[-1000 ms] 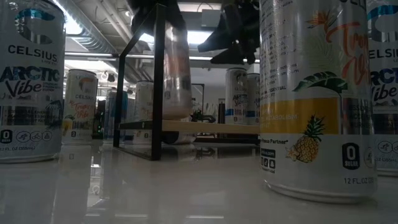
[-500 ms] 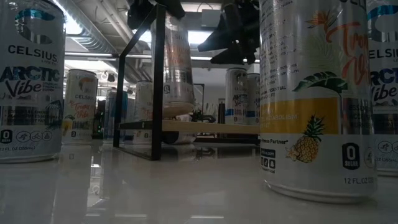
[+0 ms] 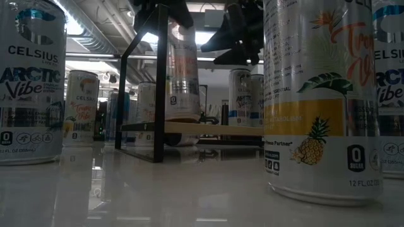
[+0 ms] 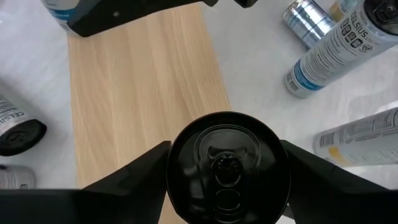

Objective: Place canned beverage on shelf
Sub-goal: Put the white yellow soda can on the shelf

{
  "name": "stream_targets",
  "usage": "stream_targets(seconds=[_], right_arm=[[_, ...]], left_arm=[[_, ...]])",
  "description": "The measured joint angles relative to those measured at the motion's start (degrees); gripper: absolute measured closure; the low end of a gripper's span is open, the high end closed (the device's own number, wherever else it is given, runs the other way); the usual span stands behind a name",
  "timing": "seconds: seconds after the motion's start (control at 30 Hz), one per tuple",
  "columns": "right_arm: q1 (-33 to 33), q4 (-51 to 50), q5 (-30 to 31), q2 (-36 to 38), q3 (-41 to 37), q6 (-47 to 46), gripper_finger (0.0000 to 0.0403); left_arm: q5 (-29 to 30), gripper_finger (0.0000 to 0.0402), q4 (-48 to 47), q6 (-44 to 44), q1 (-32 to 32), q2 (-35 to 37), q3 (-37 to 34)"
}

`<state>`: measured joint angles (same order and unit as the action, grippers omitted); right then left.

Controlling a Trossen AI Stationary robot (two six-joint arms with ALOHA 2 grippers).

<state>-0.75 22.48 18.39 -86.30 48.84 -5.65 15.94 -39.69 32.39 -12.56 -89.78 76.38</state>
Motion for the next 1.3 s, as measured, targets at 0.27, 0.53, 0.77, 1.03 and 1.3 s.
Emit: stream_targets(seconds=[0.27,0.53,0.77,1.03,1.3], right_arm=[[0.0,0.0,0.0,0.0,0.0,0.0,0.0027],[0.0,0.0,0.0,0.0,0.0,0.0,0.0027],[0.0,0.0,0.0,0.0,0.0,0.0,0.0027],[0.0,0.0,0.0,0.0,0.0,0.0,0.0027],[0.0,0.0,0.0,0.0,0.0,0.0,0.0027]], left_arm=[[-0.3,0.0127,-0.3,0.0,0.0,-0.1,0.0],[-0.5,0.0125,-0.4,0.1,0.0,-0.2,0.0],[-0.5,0.0124,-0.4,0.3,0.0,-0.2,0.0],[-0.6,0.0116,-0.6,0.3,0.0,-0.2,-0.1],[-0.4,0.0052,-0.6,0.4,0.0,-0.4,-0.2]])
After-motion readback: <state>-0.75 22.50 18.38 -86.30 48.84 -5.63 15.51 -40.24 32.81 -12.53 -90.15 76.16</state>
